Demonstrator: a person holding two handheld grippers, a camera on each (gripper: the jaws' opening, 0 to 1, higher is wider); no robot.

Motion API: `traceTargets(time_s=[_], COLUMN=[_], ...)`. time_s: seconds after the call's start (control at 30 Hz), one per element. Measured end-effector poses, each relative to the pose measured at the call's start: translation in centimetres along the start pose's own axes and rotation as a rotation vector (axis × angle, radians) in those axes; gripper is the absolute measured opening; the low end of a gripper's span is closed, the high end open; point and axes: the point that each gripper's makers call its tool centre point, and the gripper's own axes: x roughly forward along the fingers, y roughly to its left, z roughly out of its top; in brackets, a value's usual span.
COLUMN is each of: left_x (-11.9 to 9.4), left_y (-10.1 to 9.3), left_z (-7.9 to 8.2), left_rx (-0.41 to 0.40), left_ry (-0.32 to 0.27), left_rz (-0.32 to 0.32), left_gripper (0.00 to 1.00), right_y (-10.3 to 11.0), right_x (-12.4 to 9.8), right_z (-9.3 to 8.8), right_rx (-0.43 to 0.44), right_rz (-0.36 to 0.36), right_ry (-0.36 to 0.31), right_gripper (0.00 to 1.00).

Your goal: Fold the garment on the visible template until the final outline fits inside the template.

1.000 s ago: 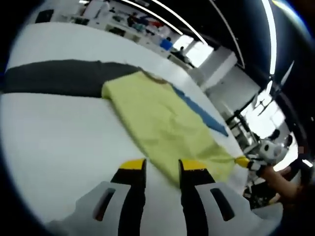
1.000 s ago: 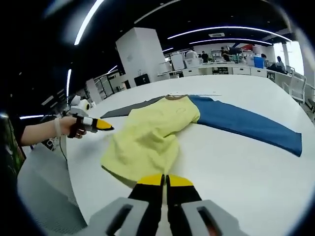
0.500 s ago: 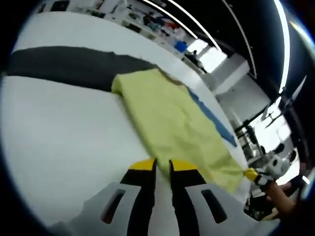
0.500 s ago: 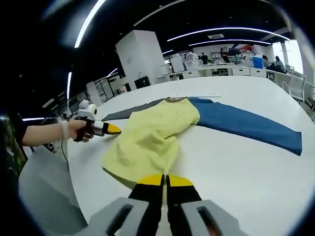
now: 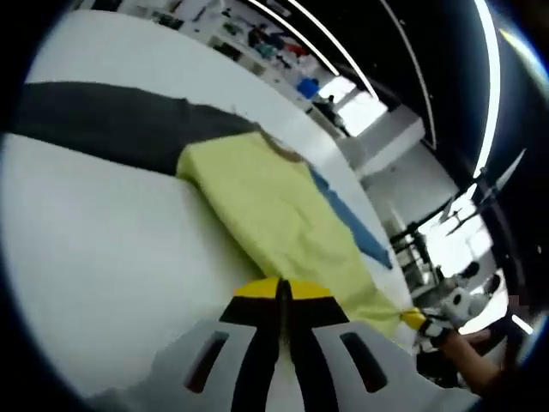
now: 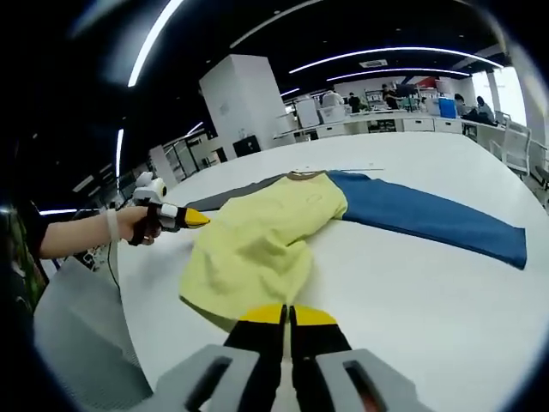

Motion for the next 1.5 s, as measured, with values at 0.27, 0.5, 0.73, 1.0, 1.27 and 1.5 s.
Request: traceTargets(time_s=[0.27,0.5,0.73,1.0,1.27,1.5], left_x=[1.2,3.3,5.2,8.2,11.4,13.2], left_y=[-3.5,-3.0,-4.0,-4.2,-2.2,-0.5], left_z=[4.6,6.1,8.7,10.9,10.5,9.0], left_rx=[0.002,-0.078,-0.108,-0.065,-0.064,-0.051], left_ry=[-0.076,-0.12,-0.192,-0.204,-0.173,-0.128], left_rz=[-0.086,-0.112,-0.165,-0.161,-0.107,-0.059], left_gripper=[0.0,0.0,0.0,0.0,0.0,0.0], right_y=[-1.4,-3.6,-4.8,-6.2,-8.5,-8.8], right_x=[-0.1,0.1,0.4,1.2,2.3,3.0], right_z=[1.0,2.7,4.0,4.8,4.0,3.2], right_rx=[0.082,0.188,0.228,0.293,0.357,0.368], right_rz=[-0.033,-0.094,-0.112,-0.134,-0.17,-0.178], right_ry=[-0.037,-0.113,-0.152,-0.204,-0.204,-0.176], right_gripper=[0.0,0.0,0.0,0.0,0.0,0.0])
